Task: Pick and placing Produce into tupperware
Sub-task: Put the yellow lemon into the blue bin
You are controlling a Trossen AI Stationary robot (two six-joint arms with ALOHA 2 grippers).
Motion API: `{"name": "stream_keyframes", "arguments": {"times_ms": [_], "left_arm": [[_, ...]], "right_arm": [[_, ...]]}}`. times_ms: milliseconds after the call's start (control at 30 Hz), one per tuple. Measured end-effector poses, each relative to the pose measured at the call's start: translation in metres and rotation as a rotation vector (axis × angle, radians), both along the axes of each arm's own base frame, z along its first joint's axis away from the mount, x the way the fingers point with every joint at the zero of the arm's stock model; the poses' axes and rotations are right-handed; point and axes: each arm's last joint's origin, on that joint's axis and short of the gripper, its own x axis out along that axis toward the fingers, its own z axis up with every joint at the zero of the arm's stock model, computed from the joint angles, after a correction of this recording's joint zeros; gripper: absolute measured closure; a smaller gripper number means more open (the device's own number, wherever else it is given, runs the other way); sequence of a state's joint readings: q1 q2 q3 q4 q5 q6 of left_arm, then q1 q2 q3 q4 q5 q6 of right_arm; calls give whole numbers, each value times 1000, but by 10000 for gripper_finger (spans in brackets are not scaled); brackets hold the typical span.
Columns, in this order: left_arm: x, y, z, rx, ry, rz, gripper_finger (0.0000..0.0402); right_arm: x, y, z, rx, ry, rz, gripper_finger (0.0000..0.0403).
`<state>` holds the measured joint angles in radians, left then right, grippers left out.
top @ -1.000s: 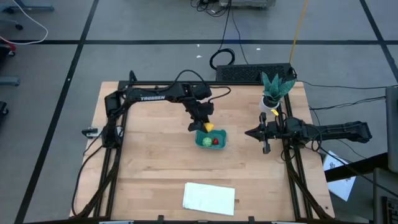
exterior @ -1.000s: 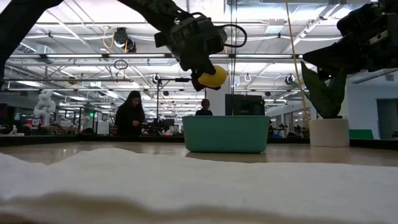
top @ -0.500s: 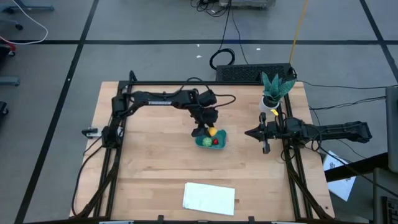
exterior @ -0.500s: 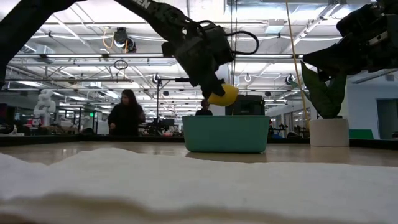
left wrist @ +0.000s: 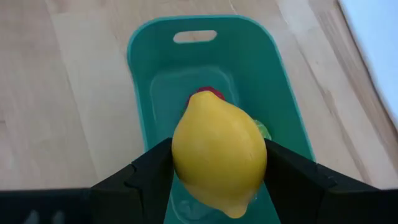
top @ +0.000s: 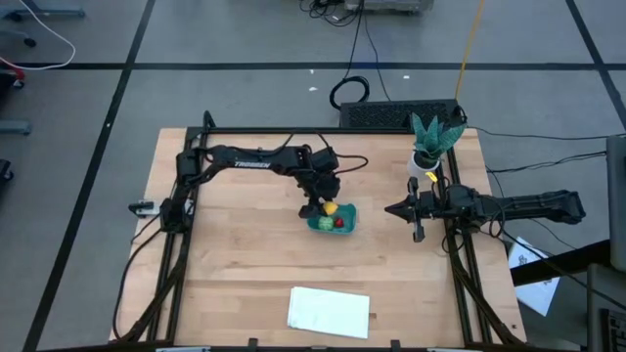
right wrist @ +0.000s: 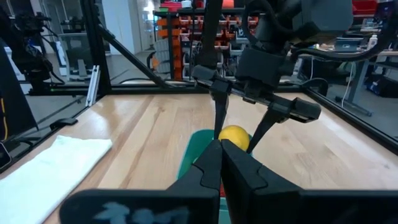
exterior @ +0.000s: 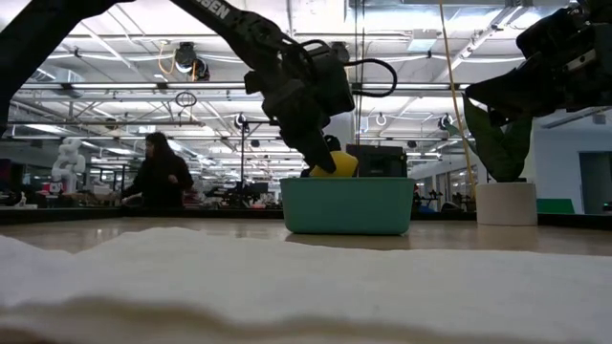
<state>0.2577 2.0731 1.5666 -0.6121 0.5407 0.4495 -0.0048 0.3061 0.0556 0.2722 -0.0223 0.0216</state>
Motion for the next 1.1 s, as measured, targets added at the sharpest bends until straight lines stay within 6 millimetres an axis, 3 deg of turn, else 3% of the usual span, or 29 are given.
{"name": "stream_keyframes", "arguments": {"times_ms": [467, 667, 1100], "left_arm": [[1, -10, -5, 20, -10, -46, 176], [6, -16, -17, 66, 9, -44, 176], [9, -14, -22, 88, 18, 6, 176]], "right_arm": [[0, 0, 0, -2, 0, -1, 403], [0, 0, 0, -3, 0, 0, 403], [0, 0, 0, 0, 0, 0, 403]]}}
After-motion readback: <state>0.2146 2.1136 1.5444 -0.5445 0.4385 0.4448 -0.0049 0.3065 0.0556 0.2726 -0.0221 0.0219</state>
